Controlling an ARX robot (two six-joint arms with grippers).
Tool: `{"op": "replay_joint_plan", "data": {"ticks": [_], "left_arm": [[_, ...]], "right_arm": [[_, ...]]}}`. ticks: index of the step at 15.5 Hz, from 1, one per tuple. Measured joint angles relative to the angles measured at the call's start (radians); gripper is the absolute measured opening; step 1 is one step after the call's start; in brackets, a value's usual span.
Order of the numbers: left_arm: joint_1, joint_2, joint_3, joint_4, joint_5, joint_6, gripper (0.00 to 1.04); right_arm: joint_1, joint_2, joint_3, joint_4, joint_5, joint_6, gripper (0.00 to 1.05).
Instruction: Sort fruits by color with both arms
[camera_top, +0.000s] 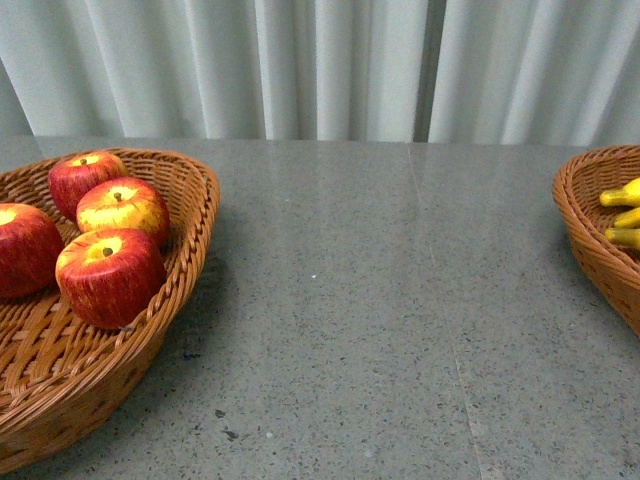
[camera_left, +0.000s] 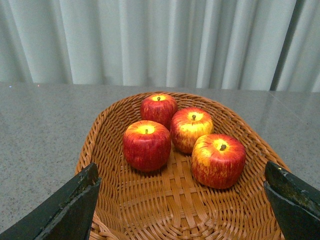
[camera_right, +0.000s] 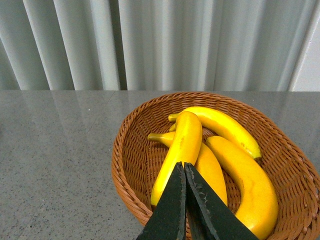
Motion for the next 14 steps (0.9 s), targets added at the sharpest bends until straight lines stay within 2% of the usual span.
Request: {"op": "replay_joint_plan", "data": {"ticks": [11,12,14], "left_arm": [[0.0,0.0,0.0,0.0,0.0,0.0,0.98],[0.0,0.0,0.0,0.0,0.0,0.0,0.98],[0.0,0.0,0.0,0.0,0.0,0.0,0.98]], "right_arm": [[0.0,-0.056,-0.05,0.004,0.001,-0.001,0.02],[0.0,-0.056,-0.05,0.004,0.001,-0.002,0.04],[0.0,-0.056,-0.05,0.004,0.001,-0.002,0.28]]}}
